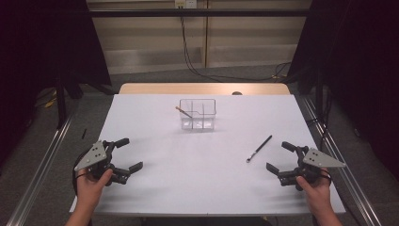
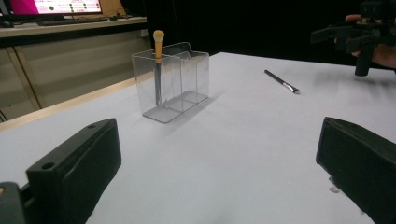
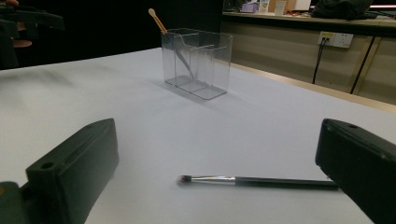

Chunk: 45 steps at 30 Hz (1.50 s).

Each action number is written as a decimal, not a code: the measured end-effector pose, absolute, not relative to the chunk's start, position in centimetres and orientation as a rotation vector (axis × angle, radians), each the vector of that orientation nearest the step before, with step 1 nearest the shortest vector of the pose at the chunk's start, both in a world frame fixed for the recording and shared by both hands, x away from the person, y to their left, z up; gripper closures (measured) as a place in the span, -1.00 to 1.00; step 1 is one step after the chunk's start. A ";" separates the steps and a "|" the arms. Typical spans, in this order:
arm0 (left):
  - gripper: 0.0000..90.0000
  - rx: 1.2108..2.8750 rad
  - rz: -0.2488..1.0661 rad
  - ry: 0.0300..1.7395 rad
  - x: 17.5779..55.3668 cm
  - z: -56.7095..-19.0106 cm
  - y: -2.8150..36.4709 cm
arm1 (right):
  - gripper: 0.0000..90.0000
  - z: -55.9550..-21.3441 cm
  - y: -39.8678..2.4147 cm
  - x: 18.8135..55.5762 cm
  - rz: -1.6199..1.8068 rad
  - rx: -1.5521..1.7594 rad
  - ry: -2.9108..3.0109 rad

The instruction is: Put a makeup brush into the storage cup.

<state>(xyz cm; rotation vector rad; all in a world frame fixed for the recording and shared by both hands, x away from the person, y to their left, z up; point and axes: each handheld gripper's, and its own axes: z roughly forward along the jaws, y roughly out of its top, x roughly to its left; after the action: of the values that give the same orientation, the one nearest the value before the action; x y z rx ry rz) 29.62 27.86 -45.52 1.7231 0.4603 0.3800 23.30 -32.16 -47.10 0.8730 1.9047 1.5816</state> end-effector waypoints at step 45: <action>-1.00 1.732 0.347 0.464 30.2 -46.2 27.3 | -1.00 -45.8 -32.2 25.6 1.487 0.962 1.905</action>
<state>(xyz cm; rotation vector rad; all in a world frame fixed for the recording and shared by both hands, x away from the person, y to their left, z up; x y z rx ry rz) 30.18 27.27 -46.19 1.7321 0.4637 0.3471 25.62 -32.16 -45.84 0.9620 1.9052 1.4870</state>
